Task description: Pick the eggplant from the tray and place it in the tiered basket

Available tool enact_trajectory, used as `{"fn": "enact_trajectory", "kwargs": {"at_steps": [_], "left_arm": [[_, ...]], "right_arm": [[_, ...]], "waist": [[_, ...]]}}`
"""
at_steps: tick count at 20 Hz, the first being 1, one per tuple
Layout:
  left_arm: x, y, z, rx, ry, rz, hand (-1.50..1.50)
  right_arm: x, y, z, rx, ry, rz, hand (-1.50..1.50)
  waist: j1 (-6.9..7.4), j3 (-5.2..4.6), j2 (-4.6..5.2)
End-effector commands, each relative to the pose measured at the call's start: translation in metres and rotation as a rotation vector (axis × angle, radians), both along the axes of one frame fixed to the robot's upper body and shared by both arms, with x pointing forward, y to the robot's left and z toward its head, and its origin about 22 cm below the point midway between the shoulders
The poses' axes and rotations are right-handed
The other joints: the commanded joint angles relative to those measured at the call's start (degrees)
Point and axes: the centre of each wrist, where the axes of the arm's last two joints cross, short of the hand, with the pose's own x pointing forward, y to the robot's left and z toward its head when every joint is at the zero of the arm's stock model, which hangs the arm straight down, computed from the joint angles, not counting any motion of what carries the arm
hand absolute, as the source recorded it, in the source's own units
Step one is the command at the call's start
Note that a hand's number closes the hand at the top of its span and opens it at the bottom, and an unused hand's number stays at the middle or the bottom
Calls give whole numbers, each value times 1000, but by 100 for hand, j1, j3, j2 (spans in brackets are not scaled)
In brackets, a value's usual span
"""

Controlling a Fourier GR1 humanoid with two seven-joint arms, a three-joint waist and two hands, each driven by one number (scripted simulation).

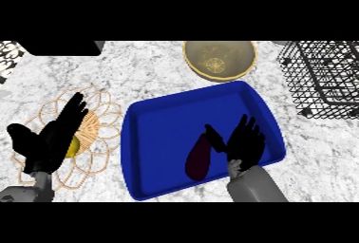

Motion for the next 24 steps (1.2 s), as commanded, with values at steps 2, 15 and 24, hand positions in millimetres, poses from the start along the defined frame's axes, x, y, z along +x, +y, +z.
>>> {"fn": "enact_trajectory", "kwargs": {"at_steps": [2,15,24], "left_arm": [[0,0,0,-2,9,4,0],[-2,-3,4,-3,-18,7,0],[-7,10,-2,-17,10,33,0]], "right_arm": [[-7,-5,-8,10,220,-225,150],[3,-120,-9,-134,190,180,150],[22,-196,68,-258,-142,559,150]], "waist": [[-15,-3,47],[-125,15,70],[-288,96,46]]}}
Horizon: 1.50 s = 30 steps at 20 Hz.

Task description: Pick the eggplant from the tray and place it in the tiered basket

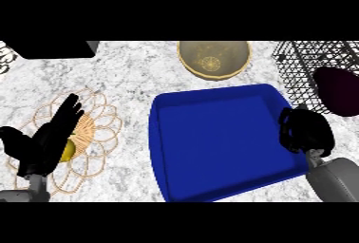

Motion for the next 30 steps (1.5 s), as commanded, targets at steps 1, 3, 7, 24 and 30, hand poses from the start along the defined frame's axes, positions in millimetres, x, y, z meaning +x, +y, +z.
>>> {"fn": "enact_trajectory", "kwargs": {"at_steps": [1,3,7,24,30], "left_arm": [[0,1,1,-4,-4,8,0],[-4,2,-5,-12,13,22,0],[-7,6,-9,-18,31,44,0],[-2,-4,0,0,-20,-26,0],[13,-21,5,16,-31,-72,0]], "right_arm": [[10,-51,45,-21,-143,133,150],[16,-67,71,37,-269,187,150],[20,-83,103,244,-445,299,150],[-29,-278,206,677,-564,667,150],[-24,-297,218,718,-517,637,150]], "waist": [[-146,61,-3],[-181,69,-5],[-278,103,-17],[185,2,136],[456,-24,150]]}}
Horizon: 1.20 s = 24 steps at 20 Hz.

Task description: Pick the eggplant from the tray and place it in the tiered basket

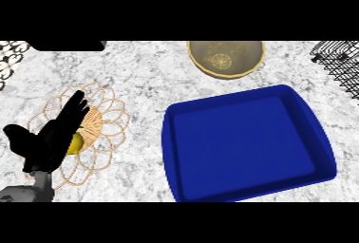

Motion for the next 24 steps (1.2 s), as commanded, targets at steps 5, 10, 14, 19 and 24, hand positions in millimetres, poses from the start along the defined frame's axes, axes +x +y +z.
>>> {"fn": "enact_trajectory", "kwargs": {"at_steps": [5,10,14,19,24], "left_arm": [[13,-1,6,11,1,-42,0],[20,-9,-3,2,19,-37,0],[16,-19,2,24,-2,-51,0],[23,-17,0,5,9,-49,0],[8,-12,-11,4,12,-62,0]], "right_arm": [[13,-8,28,-7,-24,71,150],[37,12,12,-27,33,53,150],[34,3,-1,-55,62,36,150],[59,29,-17,-76,53,52,150],[56,21,-37,-86,16,1,150]], "waist": [[194,-135,-47],[189,-142,-60],[238,-129,-59],[250,-137,-56],[271,-134,-59]]}}
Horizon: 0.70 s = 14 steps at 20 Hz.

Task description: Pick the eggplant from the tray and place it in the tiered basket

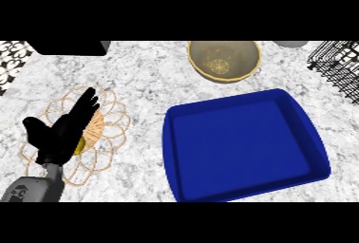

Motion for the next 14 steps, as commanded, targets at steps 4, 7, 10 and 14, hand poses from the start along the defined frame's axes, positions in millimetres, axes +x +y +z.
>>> {"fn": "enact_trajectory", "kwargs": {"at_steps": [4,7,10,14], "left_arm": [[4,-4,-4,6,1,5,0],[7,5,-1,8,1,16,0],[-1,8,4,1,2,15,0],[9,-2,7,4,-9,-7,0]], "right_arm": [[51,49,-7,-1,-70,105,150],[53,47,-26,137,-151,77,150],[53,48,-42,177,-129,67,150],[63,59,-37,122,-149,65,-150]], "waist": [[238,-44,208],[259,-37,221],[298,-35,182],[350,-39,218]]}}
